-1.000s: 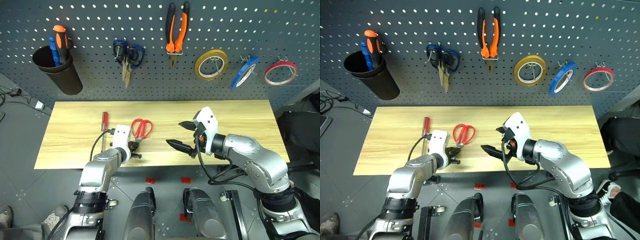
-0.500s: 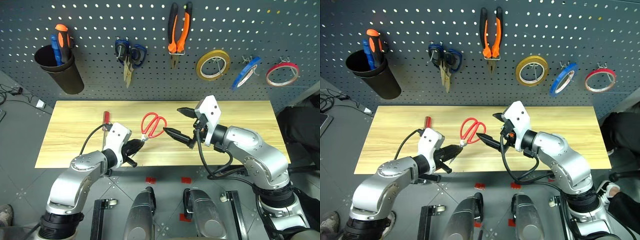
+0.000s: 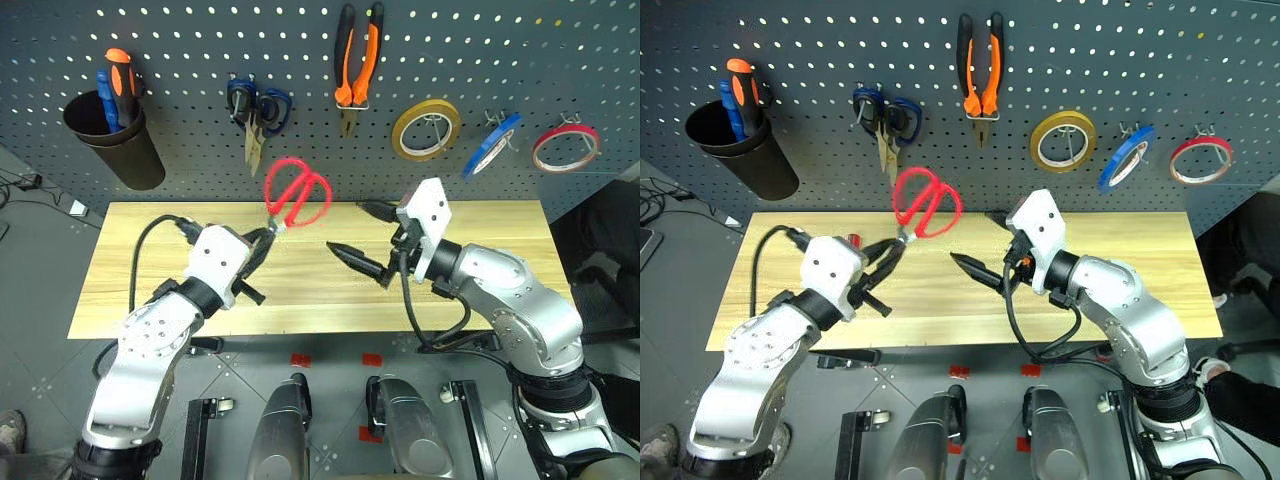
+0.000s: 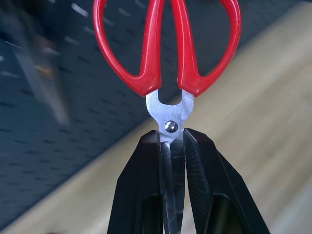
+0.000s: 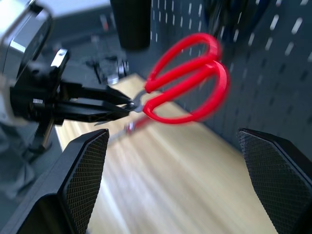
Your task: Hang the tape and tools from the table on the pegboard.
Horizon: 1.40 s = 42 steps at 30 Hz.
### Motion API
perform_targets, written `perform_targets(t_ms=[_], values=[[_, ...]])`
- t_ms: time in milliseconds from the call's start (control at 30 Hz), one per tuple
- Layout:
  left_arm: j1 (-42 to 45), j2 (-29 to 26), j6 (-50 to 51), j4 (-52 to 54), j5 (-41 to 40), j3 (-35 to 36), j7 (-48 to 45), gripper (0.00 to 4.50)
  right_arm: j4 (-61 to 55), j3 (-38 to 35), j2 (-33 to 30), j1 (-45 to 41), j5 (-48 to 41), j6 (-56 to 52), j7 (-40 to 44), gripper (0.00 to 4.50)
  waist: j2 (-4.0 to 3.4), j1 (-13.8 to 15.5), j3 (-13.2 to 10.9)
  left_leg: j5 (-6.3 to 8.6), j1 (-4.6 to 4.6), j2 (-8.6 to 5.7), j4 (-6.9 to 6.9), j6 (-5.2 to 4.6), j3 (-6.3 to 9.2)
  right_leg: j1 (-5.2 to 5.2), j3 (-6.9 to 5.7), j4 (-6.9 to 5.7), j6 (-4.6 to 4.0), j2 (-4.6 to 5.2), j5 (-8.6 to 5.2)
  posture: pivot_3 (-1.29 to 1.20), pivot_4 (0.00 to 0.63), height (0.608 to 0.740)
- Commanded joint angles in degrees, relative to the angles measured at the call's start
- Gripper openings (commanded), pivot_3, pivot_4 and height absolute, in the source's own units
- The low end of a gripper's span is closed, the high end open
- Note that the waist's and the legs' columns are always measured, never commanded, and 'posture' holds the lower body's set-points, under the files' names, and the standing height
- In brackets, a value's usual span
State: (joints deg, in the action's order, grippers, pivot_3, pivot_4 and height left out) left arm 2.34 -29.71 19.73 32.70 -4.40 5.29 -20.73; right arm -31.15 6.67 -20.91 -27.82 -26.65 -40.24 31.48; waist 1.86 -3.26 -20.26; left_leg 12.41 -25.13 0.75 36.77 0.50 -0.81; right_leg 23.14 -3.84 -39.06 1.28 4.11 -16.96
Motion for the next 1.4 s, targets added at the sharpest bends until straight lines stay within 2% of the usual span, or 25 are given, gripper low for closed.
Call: perform_targets(t_ms=[33, 500, 1000, 1067, 1100, 1300, 1400], values=[[-1.65, 1.63, -3.46, 3.55, 3.27, 1.78, 3.66, 0.34, -2.56, -1.46, 0.5, -0.27, -2.29, 1.46, 0.55, 4.5, 0.0, -0.01, 0.0, 0.0, 0.0, 0.0, 0.01, 0.0, 0.01, -0.01, -0.01, -0.01, 0.0, -0.01, 0.0, -0.15, 0.337, 0.74], [5.62, 3.94, -7.25, -1.16, 7.49, 2.42, 7.72, 0.34, 2.09, -0.33, 2.25, -4.19, 0.98, 4.76, -1.54, 4.5, 0.0, -0.05, 0.0, 0.01, 0.0, -0.01, 0.08, -0.02, -0.01, -0.01, 0.0, -0.02, -0.02, -0.04, 0.04, -0.15, 0.337, 0.74], [14.09, 5.89, -6.94, -13.62, 7.87, -0.84, 7.6, 0.34, 4.5, 0.91, 3.03, -7.27, 2.71, 6.99, -1.16, 4.5, 0.01, -0.21, 0.0, -0.01, -0.02, 0.0, 0.14, 0.0, -0.02, -0.01, -0.03, -0.04, -0.02, -0.04, 0.04, -0.18, 0.338, 0.74], [14.28, 5.92, -6.46, -14.43, 7.47, -0.77, 7.34, 1.04, 4.55, 1.05, 3.25, -7.5, 2.9, 7.14, -1.36, 4.5, 0.0, -0.21, 0.0, -0.01, -0.02, 0.01, 0.13, 0.0, -0.01, -0.01, -0.04, -0.05, -0.02, -0.04, 0.04, -0.18, 0.339, 0.74], [14.29, 5.99, -6.42, -14.7, 7.21, -0.68, 7.24, 1.22, 4.61, 1.12, 3.38, -7.63, 3.0, 7.23, -1.43, 4.5, 0.01, -0.21, 0.0, -0.01, -0.02, 0.01, 0.13, 0.0, -0.01, -0.01, -0.04, -0.05, -0.02, -0.04, 0.04, -0.18, 0.339, 0.74], [12.38, 6.16, -5.38, -14.69, 6.06, -0.47, 6.25, 3.0, 4.65, 2.21, 3.63, -7.4, 3.87, 7.27, -1.51, 4.5, 0.0, -0.19, 0.0, -0.01, -0.02, 0.0, 0.15, 0.0, -0.01, -0.01, -0.03, -0.05, -0.02, -0.03, 0.05, -0.18, 0.338, 0.74], [8.5, 7.3, 0.52, -14.57, 2.56, 1.53, 5.16, 4.0, 4.67, 5.69, 1.6, -5.73, 6.89, 4.91, -1.84, 4.5, 0.0, -0.41, 0.01, -0.01, -0.01, 0.01, 0.14, 0.0, -0.02, -0.01, -0.01, -0.05, -0.02, -0.03, 0.05, -0.17, 0.34, 0.74]])
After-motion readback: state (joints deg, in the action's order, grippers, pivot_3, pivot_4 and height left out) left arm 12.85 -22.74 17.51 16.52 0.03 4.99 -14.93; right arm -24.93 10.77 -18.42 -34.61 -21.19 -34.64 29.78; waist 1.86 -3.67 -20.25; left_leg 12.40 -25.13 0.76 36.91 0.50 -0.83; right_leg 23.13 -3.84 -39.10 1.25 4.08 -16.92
